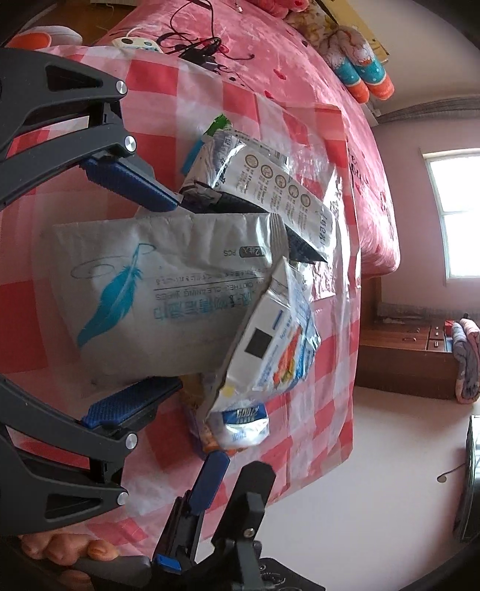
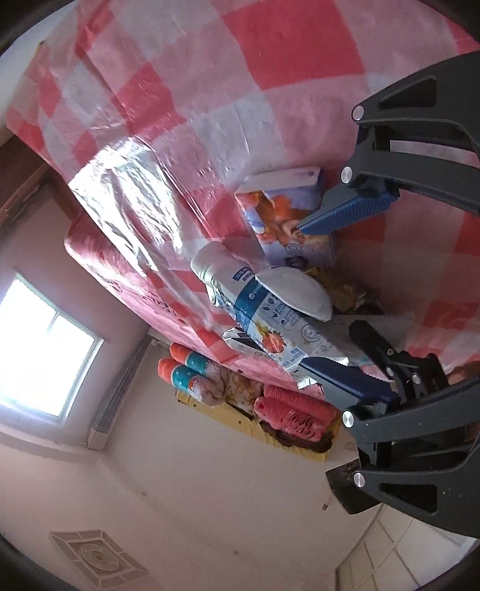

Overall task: Collect trash
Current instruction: 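Grasp the wipes packet with the left tool while the right tool grasps the strawberry drink carton, then carry both items over the orange bucket and open both tools to drop them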

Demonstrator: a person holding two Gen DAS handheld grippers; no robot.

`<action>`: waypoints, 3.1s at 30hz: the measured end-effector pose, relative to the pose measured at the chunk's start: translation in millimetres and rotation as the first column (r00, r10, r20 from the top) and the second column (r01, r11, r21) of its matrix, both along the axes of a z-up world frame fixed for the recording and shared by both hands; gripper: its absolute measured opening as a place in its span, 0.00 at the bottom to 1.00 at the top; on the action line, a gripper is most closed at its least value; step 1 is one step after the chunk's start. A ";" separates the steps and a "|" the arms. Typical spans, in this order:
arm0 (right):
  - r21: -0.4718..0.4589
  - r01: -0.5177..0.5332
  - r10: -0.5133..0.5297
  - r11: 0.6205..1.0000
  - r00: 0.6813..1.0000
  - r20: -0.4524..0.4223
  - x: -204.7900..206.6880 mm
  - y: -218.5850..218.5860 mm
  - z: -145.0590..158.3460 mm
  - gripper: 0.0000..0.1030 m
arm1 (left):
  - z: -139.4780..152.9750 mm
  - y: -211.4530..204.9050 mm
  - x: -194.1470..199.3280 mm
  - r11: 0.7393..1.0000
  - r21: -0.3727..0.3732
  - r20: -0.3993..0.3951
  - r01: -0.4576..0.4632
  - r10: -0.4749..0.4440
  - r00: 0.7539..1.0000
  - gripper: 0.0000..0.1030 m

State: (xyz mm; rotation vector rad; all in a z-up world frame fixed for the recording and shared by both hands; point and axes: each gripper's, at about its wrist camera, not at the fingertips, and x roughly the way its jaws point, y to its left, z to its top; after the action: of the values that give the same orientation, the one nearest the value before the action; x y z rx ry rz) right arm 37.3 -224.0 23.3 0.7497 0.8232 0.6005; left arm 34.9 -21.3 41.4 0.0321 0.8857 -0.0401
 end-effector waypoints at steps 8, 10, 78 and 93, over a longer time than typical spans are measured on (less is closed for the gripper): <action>-0.049 -0.036 0.036 0.998 0.999 -0.003 15.3 22.1 -2.8 0.50 | -8.8 11.9 4.9 0.998 -0.027 -0.007 -0.048 0.048 0.999 0.87; -0.061 -0.038 0.038 0.997 0.999 0.000 16.0 25.7 -4.0 0.45 | -8.5 13.0 3.8 0.998 -0.034 0.001 -0.049 0.049 0.999 0.85; -0.094 -0.475 0.476 0.875 0.880 -0.011 -151.1 221.5 16.4 0.19 | 16.3 230.5 -218.3 0.861 -0.427 0.090 -0.277 0.345 0.934 0.65; -0.199 -0.726 0.726 0.658 0.682 -0.087 -181.1 373.2 5.9 0.19 | -36.5 347.2 -294.8 0.707 -0.388 -0.039 -0.592 0.629 0.777 0.65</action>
State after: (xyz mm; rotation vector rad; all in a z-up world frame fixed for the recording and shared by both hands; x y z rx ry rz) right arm -143.8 149.3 29.2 0.1754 1.1783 1.2107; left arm -259.9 325.9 4.9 -0.6306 0.7407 0.4168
